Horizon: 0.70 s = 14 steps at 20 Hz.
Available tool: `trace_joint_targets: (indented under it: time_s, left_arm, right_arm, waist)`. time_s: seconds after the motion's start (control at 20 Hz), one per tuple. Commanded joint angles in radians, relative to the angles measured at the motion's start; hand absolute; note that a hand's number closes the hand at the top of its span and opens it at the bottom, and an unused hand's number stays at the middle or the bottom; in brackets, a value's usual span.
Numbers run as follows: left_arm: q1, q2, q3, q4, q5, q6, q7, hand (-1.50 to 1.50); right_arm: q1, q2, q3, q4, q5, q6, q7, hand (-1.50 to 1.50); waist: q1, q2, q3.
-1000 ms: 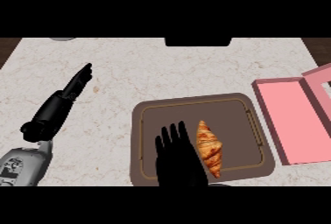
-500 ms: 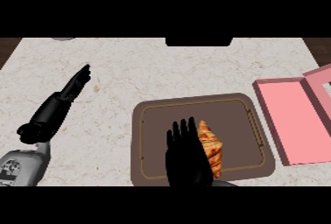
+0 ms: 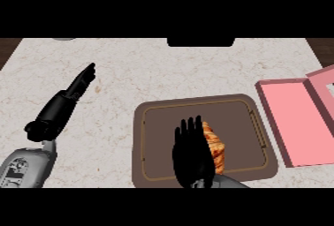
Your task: Pick the croissant from the tray and place it in the cardboard box
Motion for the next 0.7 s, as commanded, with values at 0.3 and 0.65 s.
trace_joint_targets:
  time_s: [0.3, 0.65]
  left_arm:
    - [-0.007, -0.033, 0.031, 0.026, -0.030, -0.041, -0.019, 0.00]
    - [0.006, -0.036, 0.053, -0.018, -0.053, -0.051, 0.022, 0.00]
  right_arm:
    - [0.067, -0.010, -0.020, 0.030, 0.133, -0.034, -0.057, -1.50]
    - [0.026, -0.052, -0.115, 0.151, 0.172, -0.146, -0.220, -1.50]
  waist:
    - [-0.005, 0.000, 0.000]
    - [0.001, 0.001, 0.000]
